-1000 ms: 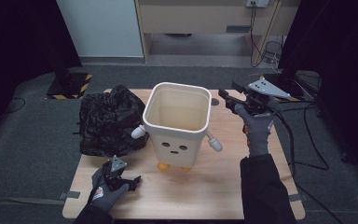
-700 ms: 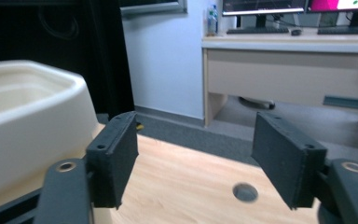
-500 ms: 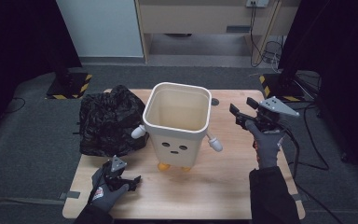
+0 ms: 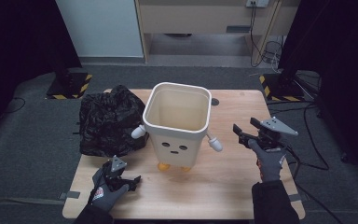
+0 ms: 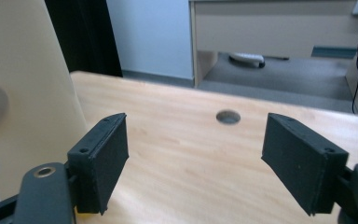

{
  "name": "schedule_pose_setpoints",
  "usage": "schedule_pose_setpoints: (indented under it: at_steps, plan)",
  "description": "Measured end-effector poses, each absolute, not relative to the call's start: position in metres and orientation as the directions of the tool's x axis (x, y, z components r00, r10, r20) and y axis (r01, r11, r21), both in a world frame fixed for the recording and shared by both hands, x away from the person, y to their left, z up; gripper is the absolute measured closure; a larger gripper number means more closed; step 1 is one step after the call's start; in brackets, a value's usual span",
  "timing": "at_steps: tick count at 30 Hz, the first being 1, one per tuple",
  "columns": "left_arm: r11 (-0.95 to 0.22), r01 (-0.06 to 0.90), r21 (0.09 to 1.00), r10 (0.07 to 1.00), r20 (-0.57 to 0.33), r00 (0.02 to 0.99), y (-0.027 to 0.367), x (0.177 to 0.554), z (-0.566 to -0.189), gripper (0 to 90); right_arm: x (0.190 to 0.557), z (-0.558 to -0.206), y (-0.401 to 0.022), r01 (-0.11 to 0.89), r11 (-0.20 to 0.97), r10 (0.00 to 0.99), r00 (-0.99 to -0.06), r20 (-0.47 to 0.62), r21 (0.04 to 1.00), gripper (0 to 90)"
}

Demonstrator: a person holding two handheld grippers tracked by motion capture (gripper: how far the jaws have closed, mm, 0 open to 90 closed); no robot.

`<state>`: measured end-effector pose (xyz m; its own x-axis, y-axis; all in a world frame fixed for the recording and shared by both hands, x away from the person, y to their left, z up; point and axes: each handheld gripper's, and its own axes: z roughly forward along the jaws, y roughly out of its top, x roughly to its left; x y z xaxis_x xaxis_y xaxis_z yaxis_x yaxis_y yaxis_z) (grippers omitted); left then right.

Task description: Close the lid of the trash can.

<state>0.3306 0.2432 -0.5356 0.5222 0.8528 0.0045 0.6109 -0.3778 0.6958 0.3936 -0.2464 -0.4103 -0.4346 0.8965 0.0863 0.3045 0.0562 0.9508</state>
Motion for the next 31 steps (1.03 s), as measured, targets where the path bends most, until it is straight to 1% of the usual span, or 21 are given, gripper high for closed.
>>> schedule_pose_setpoints:
  at_steps: [11, 19, 26, 31]
  plan:
    - [-0.377, 0.611, 0.696, 0.854, 0.005, 0.521, 0.243, 0.331, -0.536, 0.0, 0.382, -0.454, -0.262, 0.407, 0.129, 0.908, -0.415, 0.058, 0.904, 17.9]
    - [-0.378, 0.611, 0.696, 0.854, 0.006, 0.521, 0.243, 0.33, -0.536, 0.0, 0.37, -0.486, -0.276, 0.498, 0.183, 0.914, -0.404, 0.04, 0.848, 15.3]
    - [-0.377, 0.611, 0.696, 0.854, 0.005, 0.52, 0.243, 0.33, -0.536, 0.0, 0.364, -0.509, -0.287, 0.589, 0.232, 0.916, -0.401, 0.03, 0.774, 13.0]
    - [-0.377, 0.611, 0.696, 0.854, 0.005, 0.52, 0.243, 0.33, -0.536, 0.0, 0.365, -0.521, -0.293, 0.617, 0.243, 0.923, -0.385, 0.017, 0.749, 10.3]
